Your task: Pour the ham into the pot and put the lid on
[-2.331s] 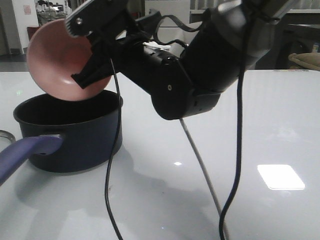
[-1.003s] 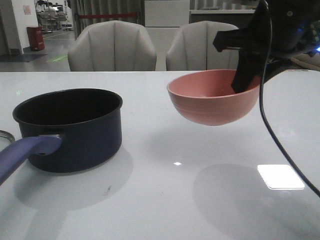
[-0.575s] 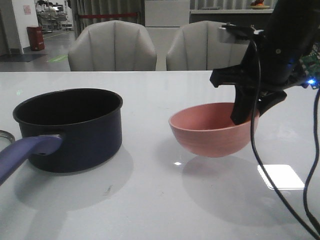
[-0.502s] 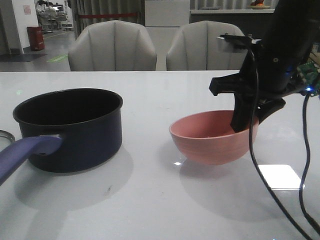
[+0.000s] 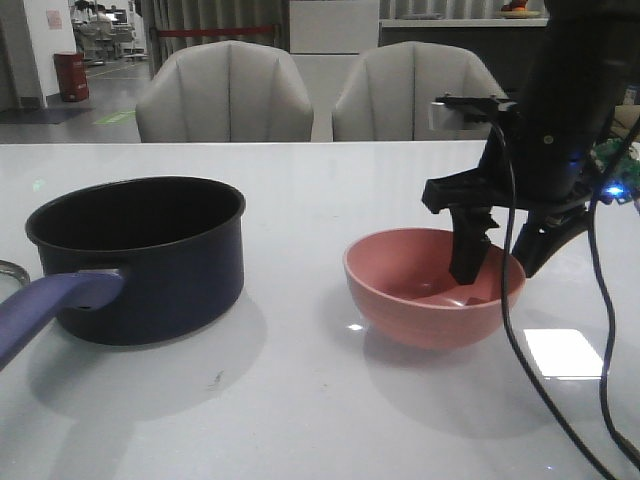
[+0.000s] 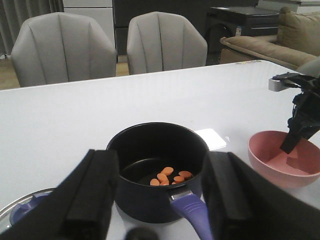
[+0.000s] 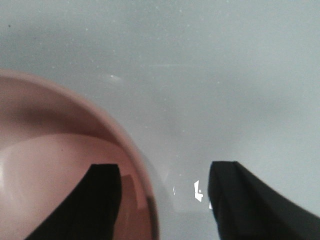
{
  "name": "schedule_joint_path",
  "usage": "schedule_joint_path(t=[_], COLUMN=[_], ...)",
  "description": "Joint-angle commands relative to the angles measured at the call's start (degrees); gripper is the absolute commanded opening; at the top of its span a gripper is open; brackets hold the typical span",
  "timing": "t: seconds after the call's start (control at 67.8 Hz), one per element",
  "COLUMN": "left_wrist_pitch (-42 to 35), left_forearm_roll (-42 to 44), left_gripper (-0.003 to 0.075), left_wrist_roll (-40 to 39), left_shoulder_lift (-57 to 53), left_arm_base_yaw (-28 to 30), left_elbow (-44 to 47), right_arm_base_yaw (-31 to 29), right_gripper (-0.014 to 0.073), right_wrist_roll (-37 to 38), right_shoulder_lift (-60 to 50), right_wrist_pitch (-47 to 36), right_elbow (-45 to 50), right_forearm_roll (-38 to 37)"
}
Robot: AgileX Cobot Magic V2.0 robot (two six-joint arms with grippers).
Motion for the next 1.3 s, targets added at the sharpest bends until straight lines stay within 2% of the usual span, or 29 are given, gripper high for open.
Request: schedule_joint_path(t=[0.0, 0.118, 0.236, 0.428, 0.649, 0.988, 1.121, 1.283], left_wrist_pitch=[-4.6, -4.6, -4.6, -4.6, -4.6, -4.9, -4.9, -4.9], left_forearm_roll=[-0.7, -0.7, -0.7, -0.7, -0.7, -0.7, -0.7, -0.7], left_gripper=[0.0403, 0.0403, 0.0403, 0.0403, 0.0403, 0.0403, 0.0403, 0.0403], left_wrist_roll=[0.0, 0.0, 0.0, 0.0, 0.0, 0.0, 0.0, 0.0], left_shoulder_lift=[0.5, 0.5, 0.5, 0.5, 0.5, 0.5, 0.5, 0.5], left_arm_base_yaw=[-0.4, -0.4, -0.4, -0.4, -0.4, -0.4, -0.4, -0.4], left_elbow=[-1.5, -1.5, -1.5, -1.5, -1.5, -1.5, -1.5, -1.5], right_arm_base_yaw=[-0.2, -0.2, -0.1, -0.1, -0.1, -0.1, -0.1, -0.1], right_gripper=[0.0533, 0.0533, 0.0533, 0.0533, 0.0533, 0.0533, 0.0533, 0.0532], right_wrist_roll=[-0.8, -1.0, -1.0, -1.0, -1.0, -1.0, -1.0, -1.0], right_shoulder_lift=[-5.7, -10.6, -18.1, -33.9, -49.6, -76.6, -89.0, -94.1], right_wrist_pitch=[-0.3, -2.2, -8.0, -16.8, -21.4, -32.4, -40.0, -45.8], right_elbow=[-1.9, -0.7, 3.4, 14.4, 23.9, 44.4, 54.5, 62.3], right_forearm_roll=[-1.0, -1.0, -1.0, -1.0, -1.0, -1.1, -1.1, -1.1])
